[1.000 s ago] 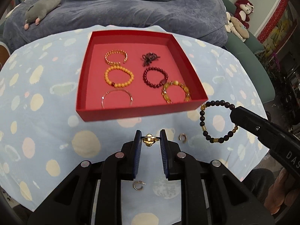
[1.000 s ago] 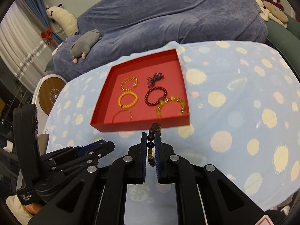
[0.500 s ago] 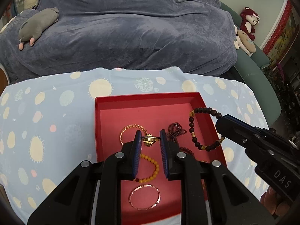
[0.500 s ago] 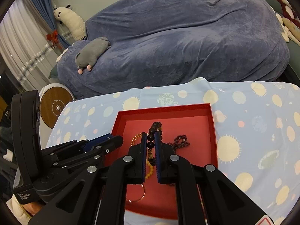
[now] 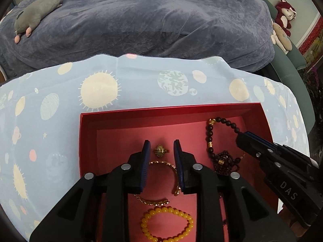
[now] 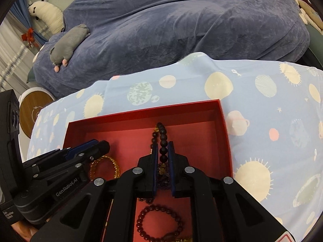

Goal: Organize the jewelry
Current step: 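Carry the gold ring and black bracelet into the red box and open both tools, then withdraw both tools from the box toward the hoop earrings on the sheet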

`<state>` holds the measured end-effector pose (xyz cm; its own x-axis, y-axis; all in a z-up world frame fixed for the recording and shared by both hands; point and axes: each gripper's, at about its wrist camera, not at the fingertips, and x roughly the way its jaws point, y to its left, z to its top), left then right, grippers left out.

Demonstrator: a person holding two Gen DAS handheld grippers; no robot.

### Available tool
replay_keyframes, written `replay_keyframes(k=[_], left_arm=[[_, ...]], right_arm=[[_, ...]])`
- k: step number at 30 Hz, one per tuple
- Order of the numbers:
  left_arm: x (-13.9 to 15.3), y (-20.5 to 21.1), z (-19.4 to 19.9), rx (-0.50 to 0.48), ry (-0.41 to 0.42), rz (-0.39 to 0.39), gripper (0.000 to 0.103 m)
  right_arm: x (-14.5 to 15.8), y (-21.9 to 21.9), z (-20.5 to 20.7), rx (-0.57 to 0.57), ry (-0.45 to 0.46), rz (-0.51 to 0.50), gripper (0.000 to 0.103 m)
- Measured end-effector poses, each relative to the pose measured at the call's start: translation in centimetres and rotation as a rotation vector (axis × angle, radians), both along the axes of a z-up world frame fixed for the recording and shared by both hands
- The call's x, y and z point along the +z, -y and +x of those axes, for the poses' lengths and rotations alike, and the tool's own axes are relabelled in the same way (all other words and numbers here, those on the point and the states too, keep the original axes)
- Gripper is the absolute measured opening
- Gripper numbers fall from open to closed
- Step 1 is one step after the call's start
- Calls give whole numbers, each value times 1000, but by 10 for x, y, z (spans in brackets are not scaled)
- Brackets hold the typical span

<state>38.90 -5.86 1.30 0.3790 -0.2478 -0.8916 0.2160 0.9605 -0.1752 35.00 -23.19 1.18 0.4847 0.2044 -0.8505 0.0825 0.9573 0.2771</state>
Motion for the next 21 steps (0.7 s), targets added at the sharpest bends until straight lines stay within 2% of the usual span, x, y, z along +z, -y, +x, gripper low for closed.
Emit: replay_keyframes(k=[3,5,11,17,21], left_arm=[[8,-5,-9,27,44,-3,57],[15,-8,-18,30,57,-4,60],[39,-19,-59,32,107,-3,63],[64,-28,-115,39,145,-28,64],[74,-32,-154,28,168,-13,64]], right_arm=[[9,5,-12,-17,26,-21,33],[18,4,-21,-13,44,-38,38],[44,-3,-66,-3,93,-57,45],[63,-12,-123,6,122,-81,45],[68,-15,-163,4,124,-85,46]])
